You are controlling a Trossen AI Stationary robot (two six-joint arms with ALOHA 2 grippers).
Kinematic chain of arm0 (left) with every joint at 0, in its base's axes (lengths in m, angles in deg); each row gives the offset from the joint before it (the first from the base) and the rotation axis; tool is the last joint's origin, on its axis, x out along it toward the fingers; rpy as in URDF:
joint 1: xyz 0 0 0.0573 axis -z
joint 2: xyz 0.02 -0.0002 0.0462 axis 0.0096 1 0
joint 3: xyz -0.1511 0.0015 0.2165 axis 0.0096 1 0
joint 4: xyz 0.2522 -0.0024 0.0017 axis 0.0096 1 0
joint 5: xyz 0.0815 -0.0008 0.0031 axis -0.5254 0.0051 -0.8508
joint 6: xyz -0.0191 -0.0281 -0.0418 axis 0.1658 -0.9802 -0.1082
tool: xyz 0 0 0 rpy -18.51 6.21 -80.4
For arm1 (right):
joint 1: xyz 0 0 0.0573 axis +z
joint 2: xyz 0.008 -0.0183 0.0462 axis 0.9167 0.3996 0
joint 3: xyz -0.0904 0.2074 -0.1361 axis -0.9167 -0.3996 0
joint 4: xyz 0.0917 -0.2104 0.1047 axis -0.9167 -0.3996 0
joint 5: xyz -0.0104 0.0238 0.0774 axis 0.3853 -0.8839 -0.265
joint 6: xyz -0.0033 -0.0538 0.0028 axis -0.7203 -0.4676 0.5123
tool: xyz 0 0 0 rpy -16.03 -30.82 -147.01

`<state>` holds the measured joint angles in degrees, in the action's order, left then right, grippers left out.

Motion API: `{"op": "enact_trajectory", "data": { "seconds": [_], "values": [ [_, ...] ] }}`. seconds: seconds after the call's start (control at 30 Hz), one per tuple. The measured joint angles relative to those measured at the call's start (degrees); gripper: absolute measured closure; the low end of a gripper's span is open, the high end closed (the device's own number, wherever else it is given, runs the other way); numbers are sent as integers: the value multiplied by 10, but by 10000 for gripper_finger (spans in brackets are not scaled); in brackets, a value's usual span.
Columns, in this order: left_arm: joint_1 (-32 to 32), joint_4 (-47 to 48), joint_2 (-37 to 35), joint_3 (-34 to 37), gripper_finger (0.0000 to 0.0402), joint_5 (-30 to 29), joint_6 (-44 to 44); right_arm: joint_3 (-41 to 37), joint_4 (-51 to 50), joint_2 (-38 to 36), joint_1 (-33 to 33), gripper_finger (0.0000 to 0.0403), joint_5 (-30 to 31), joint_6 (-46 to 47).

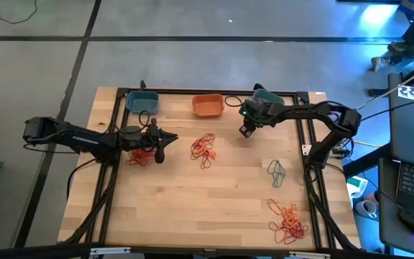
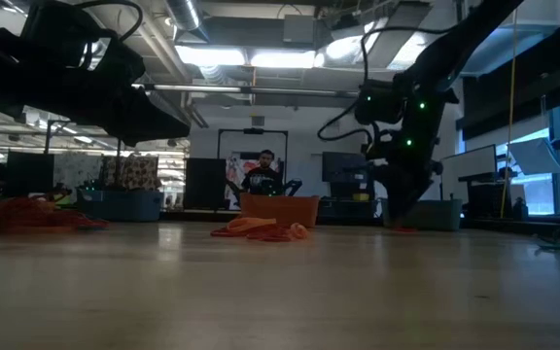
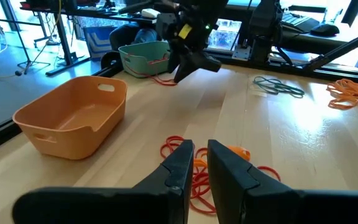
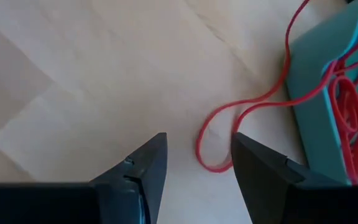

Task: Sort rubber bands into baskets
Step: Put the red rubber band into the green bin

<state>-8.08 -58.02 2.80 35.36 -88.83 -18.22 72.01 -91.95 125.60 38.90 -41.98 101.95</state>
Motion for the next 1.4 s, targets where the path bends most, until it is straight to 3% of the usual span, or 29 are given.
{"op": "enact_trajectory", "data": {
  "seconds": [0.47, 0.9, 1.13, 1.4],
  "values": [
    [0, 0, 0, 0, 356, 0, 0, 3, 10, 47, -26, 232, -5, -6],
    [0, 0, 0, 0, 357, 0, 0, 2, 10, 49, -51, 394, -67, -28],
    [0, 0, 0, 0, 357, 0, 0, 0, 13, 39, -50, 397, -65, -53],
    [0, 0, 0, 0, 357, 0, 0, -2, 2, -29, -52, 400, -54, -58]
  ]
}}
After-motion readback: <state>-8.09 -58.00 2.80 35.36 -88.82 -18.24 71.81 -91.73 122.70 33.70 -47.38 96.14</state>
